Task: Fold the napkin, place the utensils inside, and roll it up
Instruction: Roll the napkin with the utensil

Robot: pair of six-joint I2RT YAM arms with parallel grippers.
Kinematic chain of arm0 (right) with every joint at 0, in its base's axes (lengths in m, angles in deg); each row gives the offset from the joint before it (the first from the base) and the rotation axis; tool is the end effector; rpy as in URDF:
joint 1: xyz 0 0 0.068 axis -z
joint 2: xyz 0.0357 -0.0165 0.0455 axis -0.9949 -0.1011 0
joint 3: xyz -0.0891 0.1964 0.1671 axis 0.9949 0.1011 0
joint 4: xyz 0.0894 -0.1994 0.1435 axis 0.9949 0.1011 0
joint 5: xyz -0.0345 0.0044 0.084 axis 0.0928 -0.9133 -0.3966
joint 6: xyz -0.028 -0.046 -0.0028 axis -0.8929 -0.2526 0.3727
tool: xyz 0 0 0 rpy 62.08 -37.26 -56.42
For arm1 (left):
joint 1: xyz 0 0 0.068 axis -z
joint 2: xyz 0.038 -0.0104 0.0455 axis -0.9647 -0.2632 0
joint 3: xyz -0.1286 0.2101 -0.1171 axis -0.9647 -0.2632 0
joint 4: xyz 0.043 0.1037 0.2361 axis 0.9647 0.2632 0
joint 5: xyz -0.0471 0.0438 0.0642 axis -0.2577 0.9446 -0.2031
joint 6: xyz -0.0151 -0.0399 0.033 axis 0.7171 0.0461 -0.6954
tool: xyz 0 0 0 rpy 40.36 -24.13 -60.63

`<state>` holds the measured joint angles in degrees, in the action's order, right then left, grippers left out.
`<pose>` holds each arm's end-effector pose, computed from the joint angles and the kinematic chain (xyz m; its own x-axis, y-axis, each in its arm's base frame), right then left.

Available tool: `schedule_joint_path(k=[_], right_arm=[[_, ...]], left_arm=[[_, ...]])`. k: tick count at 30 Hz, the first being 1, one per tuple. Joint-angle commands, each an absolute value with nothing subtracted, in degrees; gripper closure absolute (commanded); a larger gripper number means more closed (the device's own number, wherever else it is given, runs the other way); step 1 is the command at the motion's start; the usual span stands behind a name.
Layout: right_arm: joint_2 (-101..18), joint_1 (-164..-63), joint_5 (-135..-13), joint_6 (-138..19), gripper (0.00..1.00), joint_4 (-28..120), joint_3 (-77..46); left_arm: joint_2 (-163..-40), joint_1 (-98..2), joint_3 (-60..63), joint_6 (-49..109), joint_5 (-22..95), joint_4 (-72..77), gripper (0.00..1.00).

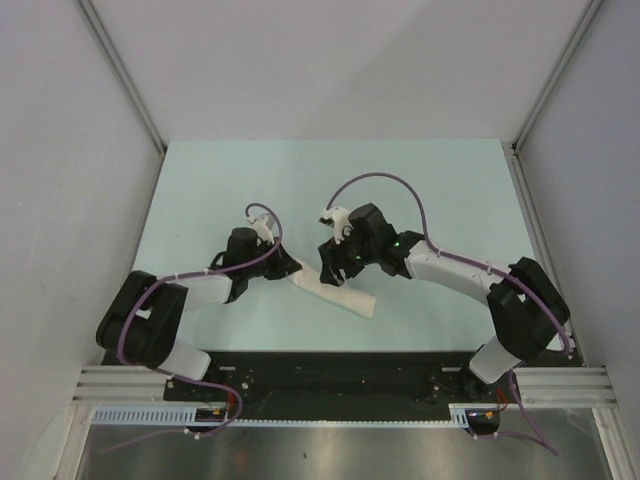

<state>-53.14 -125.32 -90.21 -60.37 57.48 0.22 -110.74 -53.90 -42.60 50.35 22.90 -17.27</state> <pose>0.2513 0.2387 0.2223 -0.6036 -0.4076 -0.6853 -0.7653 0.5371 0.3547 0.2456 -0.1076 0.1446 -0.7748 -0.2328 -0.5878 0.2428 0.7489 -0.6166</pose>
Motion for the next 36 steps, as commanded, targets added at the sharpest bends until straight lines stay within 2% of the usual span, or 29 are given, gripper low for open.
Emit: schedule_joint_path(k=[1,7,13,30,36], right_arm=[[-50.63,-133.48,-70.92,-65.84,0.32,56.09,1.23],[-55.54,-140.25,-58.78,-70.68,0.36,57.84,-0.79],[-58.71,-143.87,-54.01,-73.93,0.40,58.02,-1.76],[-64.17,-141.24,-55.85,-73.67,0.39,58.99,-2.64],[-65.05,-137.20,-64.00,-72.27,0.39,59.33,-3.25]], left_arm=[[-112.03,-53.47,-40.09,50.51,22.77,-15.07,1.00],[-113.17,-53.47,-39.03,50.42,22.77,-14.10,1.00],[-113.79,-53.47,-37.89,50.51,22.86,-13.40,1.00],[-115.28,-53.47,-33.41,50.34,22.25,-11.64,0.99],[-115.54,-53.47,-31.39,50.51,21.98,-10.76,0.85]])
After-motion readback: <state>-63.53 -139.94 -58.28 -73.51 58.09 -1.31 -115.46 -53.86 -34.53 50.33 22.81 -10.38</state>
